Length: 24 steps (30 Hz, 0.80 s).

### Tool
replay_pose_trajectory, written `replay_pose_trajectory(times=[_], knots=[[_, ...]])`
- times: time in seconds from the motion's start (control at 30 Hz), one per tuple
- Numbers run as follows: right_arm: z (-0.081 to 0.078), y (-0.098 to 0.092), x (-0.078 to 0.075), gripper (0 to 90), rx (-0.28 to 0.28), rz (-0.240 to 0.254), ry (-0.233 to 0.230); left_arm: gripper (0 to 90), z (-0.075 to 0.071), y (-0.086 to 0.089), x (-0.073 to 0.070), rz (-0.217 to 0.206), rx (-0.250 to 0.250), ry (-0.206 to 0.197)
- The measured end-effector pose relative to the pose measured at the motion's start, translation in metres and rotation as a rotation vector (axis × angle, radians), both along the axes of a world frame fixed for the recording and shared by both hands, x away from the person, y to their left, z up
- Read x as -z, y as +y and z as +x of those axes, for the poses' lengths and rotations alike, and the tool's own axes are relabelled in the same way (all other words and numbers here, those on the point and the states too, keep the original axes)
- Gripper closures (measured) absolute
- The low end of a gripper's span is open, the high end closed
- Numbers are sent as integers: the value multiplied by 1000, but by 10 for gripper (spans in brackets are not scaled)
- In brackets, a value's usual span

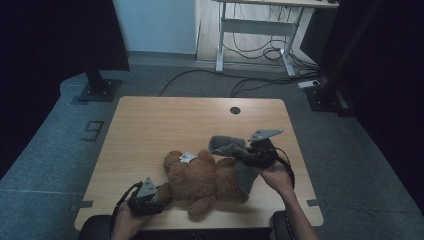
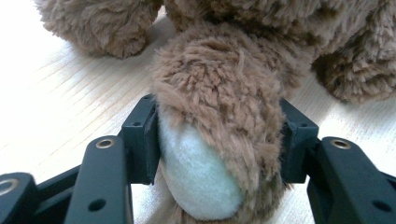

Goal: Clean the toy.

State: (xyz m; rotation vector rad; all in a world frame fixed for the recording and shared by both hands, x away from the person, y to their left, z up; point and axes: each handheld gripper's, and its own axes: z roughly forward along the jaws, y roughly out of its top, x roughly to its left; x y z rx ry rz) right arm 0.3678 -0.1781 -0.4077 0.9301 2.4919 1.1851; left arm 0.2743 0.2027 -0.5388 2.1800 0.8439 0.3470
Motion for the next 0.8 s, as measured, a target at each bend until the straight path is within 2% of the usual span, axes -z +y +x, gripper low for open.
replay_pose_trajectory(times=[0.13, 0.27, 0.43, 0.6, 0.8], knots=[[13, 17, 15, 685, -51, -38, 48, 428, 0, -1, 1, 7, -4, 1], [24, 21, 26, 688, -45, -63, 70, 430, 0, -1, 2, 11, -6, 5], [38, 8, 39, 689, 11, -88, 95, 432, 0, -1, 2, 7, -8, 10], [45, -8, 55, 690, 65, -83, 133, 431, 1, -1, 3, 4, -10, 12], [50, -30, 74, 691, 130, -133, 154, 431, 1, 0, 3, 4, -9, 14]])
